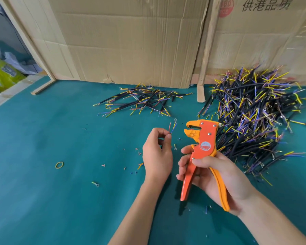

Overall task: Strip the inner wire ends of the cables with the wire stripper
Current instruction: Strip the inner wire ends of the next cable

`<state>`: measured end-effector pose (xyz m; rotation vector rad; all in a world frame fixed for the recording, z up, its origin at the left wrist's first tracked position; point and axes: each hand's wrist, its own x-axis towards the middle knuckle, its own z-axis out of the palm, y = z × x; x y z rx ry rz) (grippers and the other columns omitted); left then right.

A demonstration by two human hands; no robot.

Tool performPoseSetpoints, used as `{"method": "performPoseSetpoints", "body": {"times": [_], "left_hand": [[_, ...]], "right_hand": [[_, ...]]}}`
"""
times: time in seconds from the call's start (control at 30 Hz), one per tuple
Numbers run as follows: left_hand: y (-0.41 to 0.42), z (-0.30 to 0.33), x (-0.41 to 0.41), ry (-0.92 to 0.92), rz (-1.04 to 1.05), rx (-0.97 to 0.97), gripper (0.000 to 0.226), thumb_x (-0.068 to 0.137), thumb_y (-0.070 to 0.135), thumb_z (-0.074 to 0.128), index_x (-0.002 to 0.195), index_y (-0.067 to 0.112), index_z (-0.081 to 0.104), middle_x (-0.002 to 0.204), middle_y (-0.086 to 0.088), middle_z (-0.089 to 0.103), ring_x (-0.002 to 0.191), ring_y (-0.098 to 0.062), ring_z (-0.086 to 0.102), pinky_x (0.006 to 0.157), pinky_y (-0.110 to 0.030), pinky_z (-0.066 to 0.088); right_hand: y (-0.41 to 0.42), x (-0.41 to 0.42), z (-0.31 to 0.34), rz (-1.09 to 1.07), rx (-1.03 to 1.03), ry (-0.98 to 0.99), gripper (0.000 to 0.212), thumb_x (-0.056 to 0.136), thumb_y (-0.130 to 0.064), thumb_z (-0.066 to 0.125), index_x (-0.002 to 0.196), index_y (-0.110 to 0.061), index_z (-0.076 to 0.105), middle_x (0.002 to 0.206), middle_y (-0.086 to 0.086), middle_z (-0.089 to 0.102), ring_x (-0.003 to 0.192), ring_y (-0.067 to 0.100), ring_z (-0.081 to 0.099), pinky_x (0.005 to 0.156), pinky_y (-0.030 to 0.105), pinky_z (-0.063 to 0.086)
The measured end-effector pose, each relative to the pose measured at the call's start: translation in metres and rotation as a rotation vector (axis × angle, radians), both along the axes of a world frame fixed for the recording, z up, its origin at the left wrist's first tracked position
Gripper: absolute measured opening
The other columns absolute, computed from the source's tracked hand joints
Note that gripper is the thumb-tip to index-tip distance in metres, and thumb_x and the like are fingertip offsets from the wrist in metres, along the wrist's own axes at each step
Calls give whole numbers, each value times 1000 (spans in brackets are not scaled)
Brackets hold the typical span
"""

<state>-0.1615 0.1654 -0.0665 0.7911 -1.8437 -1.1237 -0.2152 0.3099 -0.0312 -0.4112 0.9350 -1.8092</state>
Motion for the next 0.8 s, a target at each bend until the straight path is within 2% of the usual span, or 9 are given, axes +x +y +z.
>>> {"method": "performPoseSetpoints", "body": {"times": [0.1, 0.2, 0.3, 0.4, 0.5, 0.57, 0.63, 0.7, 0.8], "left_hand": [[4, -3, 3, 15, -31, -66, 19, 97, 10, 60, 85, 25, 56, 80, 12, 62, 70, -11, 59, 65, -21, 46], [8, -6, 6, 11, -55, -152, 14, 94, 14, 61, 85, 24, 58, 78, 15, 62, 71, -6, 57, 64, -15, 43], [12, -6, 8, 14, -78, -285, 8, 89, 13, 64, 86, 20, 64, 78, 13, 62, 72, -3, 56, 67, -22, 47], [15, -7, 9, 19, -125, -372, 7, 88, 8, 67, 91, 14, 71, 87, 6, 63, 78, -8, 59, 71, -30, 50], [16, -5, 10, -53, 7, -497, 8, 86, 10, 75, 93, 13, 73, 88, 0, 58, 83, -22, 54, 75, -33, 44], [17, -3, 12, -136, 119, -546, 9, 85, 14, 76, 91, 15, 69, 80, -1, 56, 76, -25, 52, 69, -34, 39], [19, -1, 14, -271, 130, -465, 9, 89, 19, 70, 89, 17, 62, 71, 0, 59, 69, -29, 57, 62, -37, 40], [19, -4, 13, -389, 114, -327, 9, 92, 24, 62, 91, 19, 56, 70, -1, 65, 71, -33, 61, 64, -40, 46], [18, -3, 13, -303, 141, -159, 12, 94, 24, 59, 89, 21, 48, 78, 4, 70, 67, -29, 63, 70, -44, 51]], "right_hand": [[0, -1, 1, -56, 0, 33, 34, 73, -2, 69, 106, 2, 72, 104, 29, 65, 77, 38, 65, 77, 46, 59], [-1, -3, 0, -142, 22, 81, 38, 73, 1, 67, 111, 4, 69, 100, 27, 62, 78, 40, 65, 74, 43, 59], [-1, -5, 1, -187, 28, 107, 51, 72, 3, 66, 123, 1, 66, 96, 26, 62, 79, 39, 65, 71, 39, 58], [2, -8, 4, -198, 34, 159, 49, 73, 2, 67, 122, -2, 69, 98, 26, 67, 79, 37, 66, 72, 40, 59], [3, -11, 5, -198, 64, 160, 58, 65, 9, 71, 122, -3, 69, 94, 29, 63, 78, 36, 67, 72, 40, 60], [3, -10, 6, -219, 75, 146, 62, 65, 1, 72, 126, -2, 66, 103, 27, 62, 78, 35, 68, 72, 39, 60], [1, -7, 7, -239, 69, 121, 61, 68, -2, 67, 129, -2, 63, 110, 24, 61, 79, 36, 69, 72, 39, 61], [1, -5, 9, -238, 54, 79, 63, 67, -2, 67, 130, -1, 62, 110, 21, 66, 79, 38, 69, 72, 40, 61], [1, 0, 10, -196, 36, 9, 64, 63, 8, 70, 126, 3, 64, 119, 15, 72, 79, 39, 70, 70, 41, 61]]}}
